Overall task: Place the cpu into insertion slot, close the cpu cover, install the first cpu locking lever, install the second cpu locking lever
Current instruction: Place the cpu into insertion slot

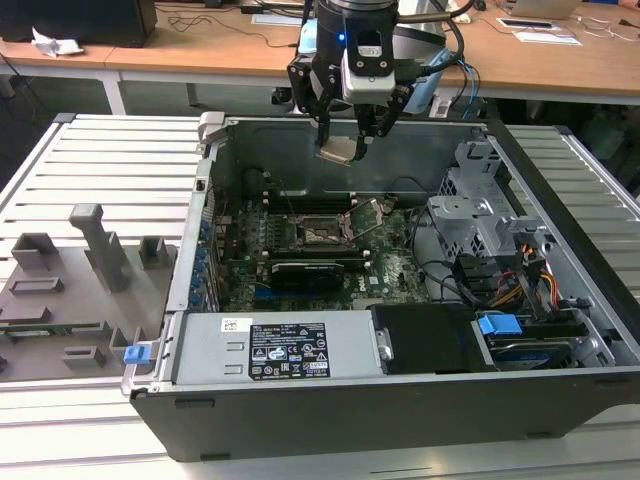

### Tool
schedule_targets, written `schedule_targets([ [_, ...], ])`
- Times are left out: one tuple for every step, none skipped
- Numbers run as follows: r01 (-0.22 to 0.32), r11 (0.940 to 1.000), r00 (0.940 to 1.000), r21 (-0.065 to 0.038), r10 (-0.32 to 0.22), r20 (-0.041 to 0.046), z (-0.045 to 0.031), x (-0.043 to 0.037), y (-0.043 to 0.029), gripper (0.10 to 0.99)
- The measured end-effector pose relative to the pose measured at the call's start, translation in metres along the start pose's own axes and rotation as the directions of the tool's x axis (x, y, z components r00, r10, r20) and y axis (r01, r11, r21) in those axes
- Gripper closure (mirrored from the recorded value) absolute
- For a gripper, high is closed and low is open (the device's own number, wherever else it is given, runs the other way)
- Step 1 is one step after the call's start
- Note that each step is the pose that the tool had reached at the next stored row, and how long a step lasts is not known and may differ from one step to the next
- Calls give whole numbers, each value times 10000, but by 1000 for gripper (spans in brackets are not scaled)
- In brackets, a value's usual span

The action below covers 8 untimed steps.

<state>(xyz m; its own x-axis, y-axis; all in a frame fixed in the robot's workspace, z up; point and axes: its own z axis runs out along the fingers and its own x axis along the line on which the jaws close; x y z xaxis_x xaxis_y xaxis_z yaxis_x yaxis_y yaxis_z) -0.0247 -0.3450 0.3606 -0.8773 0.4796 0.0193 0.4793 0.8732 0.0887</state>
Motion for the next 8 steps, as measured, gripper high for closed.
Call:
schedule_targets([
  [-35, 10000, 10000, 0, 35, 3, 0, 0, 0, 553],
  [-94, 10000, 10000, -2, 94, 9, 0, 0, 0, 553],
  [-130, 9999, 9999, -3, 130, 12, 0, 0, 0, 553],
  [-161, 9999, 9999, -3, 161, 14, 0, 0, 0, 553],
  [-202, 9998, 9998, -4, 202, 18, 0, 0, 0, 553],
  [-236, 9997, 9997, -5, 236, 21, 0, 0, 0, 553],
  [-282, 9996, 9996, -6, 282, 25, 0, 0, 0, 553],
  [-323, 9995, 9995, -7, 323, 29, 1, 0, 0, 553],
])
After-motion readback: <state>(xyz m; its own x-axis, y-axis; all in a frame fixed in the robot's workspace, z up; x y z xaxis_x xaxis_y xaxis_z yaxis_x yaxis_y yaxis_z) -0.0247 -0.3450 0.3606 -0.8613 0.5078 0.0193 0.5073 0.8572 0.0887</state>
